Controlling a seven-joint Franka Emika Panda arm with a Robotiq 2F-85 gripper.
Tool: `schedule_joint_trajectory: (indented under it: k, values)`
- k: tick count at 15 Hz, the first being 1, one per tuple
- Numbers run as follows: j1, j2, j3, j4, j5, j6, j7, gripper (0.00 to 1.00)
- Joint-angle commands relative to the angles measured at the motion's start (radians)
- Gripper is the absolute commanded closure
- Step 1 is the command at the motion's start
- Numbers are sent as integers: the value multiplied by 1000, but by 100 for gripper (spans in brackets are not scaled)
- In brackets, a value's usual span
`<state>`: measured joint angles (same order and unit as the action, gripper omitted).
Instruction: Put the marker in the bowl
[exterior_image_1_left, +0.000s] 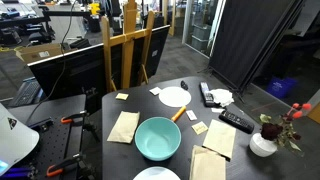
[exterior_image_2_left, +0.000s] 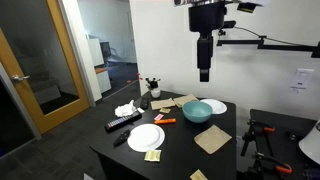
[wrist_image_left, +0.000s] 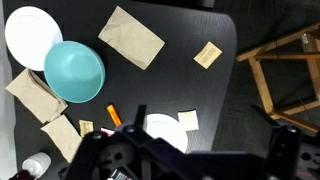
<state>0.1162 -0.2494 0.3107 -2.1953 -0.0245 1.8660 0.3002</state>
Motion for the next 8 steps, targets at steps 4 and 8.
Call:
schedule_joint_trajectory:
  k: [4, 8]
  values:
    - [24, 3, -22, 2, -6, -2, 5, 0]
    - [9, 34, -21, 2, -82, 63, 14, 0]
